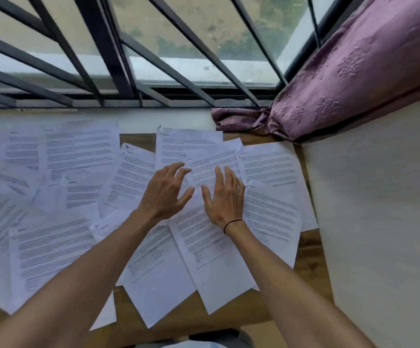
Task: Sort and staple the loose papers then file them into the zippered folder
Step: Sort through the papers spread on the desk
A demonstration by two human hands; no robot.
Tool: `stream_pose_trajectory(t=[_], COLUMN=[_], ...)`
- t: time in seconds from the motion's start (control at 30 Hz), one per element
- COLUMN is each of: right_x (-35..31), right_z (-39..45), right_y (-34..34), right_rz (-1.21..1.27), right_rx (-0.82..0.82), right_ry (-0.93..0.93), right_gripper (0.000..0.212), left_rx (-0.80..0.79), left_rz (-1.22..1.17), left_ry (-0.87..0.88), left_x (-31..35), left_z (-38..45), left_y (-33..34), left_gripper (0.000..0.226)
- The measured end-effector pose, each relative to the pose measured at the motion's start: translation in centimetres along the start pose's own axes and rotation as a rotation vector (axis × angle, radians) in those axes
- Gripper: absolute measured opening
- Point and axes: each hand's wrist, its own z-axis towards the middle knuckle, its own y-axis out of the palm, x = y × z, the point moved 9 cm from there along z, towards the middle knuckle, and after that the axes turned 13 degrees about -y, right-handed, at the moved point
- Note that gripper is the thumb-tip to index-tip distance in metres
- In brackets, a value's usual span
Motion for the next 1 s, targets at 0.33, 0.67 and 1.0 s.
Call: stream_pose_trajectory(t=[0.33,0.67,1.0], right_x=[7.8,7.5,11.9], right_z=[-0.5,0.0,10.1], right_y=[-1.3,-1.6,-2.6], right_rz=[-0.051,0.011,-0.113], right_rx=[0.002,0.057,-0.277], right_ry=[0.099,0.028,-0.170], right_gripper=[0.069,0.056,0.083], left_rx=[-0.043,-0.017,-0.134], left_rz=[0.006,-0.062,0.084], left_ry=[0.030,-0.044,-0.059], left_x=[5.2,6.9,6.2], left_z=[0.7,1.7,1.6], left_y=[2.8,4.2,7.4], left_gripper=[0.053,0.048,0.068])
